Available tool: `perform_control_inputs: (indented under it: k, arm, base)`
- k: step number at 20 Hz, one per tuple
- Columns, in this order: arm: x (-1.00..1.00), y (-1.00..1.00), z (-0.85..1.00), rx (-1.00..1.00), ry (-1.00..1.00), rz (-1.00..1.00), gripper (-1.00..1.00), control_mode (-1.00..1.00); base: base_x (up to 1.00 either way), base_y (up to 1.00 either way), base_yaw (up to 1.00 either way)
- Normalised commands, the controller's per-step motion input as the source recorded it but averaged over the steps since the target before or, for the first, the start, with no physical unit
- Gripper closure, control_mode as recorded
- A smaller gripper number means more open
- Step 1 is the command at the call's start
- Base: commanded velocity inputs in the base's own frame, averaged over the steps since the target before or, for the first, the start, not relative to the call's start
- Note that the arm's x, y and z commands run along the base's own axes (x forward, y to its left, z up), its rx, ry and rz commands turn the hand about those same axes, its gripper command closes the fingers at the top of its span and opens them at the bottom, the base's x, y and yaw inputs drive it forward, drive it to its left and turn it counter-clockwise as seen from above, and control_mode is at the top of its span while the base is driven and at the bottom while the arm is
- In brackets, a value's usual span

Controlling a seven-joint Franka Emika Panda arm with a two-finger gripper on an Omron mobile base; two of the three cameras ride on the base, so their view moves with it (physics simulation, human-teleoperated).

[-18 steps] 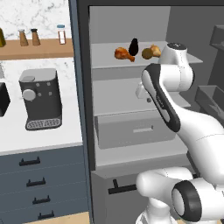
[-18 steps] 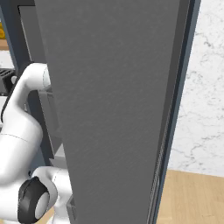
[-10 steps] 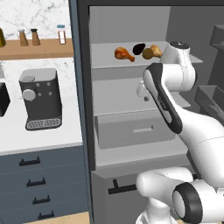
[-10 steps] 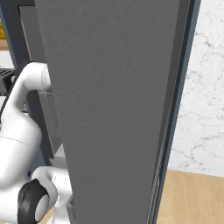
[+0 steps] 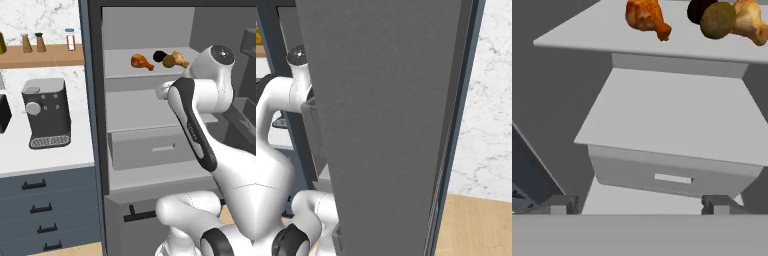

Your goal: Place one avocado and one chicken drumstick in each tupperware on the nearby counter, to pack two identical lunches.

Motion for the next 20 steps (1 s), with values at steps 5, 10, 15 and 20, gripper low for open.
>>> perform_control_inputs:
  k: [5, 10, 15, 20]
  arm:
    - [0.07, 0.07, 0.37, 0.00, -0.21, 0.02, -1.00, -1.00]
    - [0.35, 0.03, 0.50, 0.00, -0.03, 0.02, -1.00, -1.00]
    - [0.69, -0.02, 0.23, 0.01, 0.07, 0.00, -1.00, -1.00]
    - [0.39, -0.08, 0.01, 0.00, 0.03, 0.02, -1.00, -1.00]
  base:
    - [0.00, 0.00, 0.00]
    - [0.00, 0.00, 0.00]
    - [0.00, 0.00, 0.00]
    - [0.00, 0.00, 0.00]
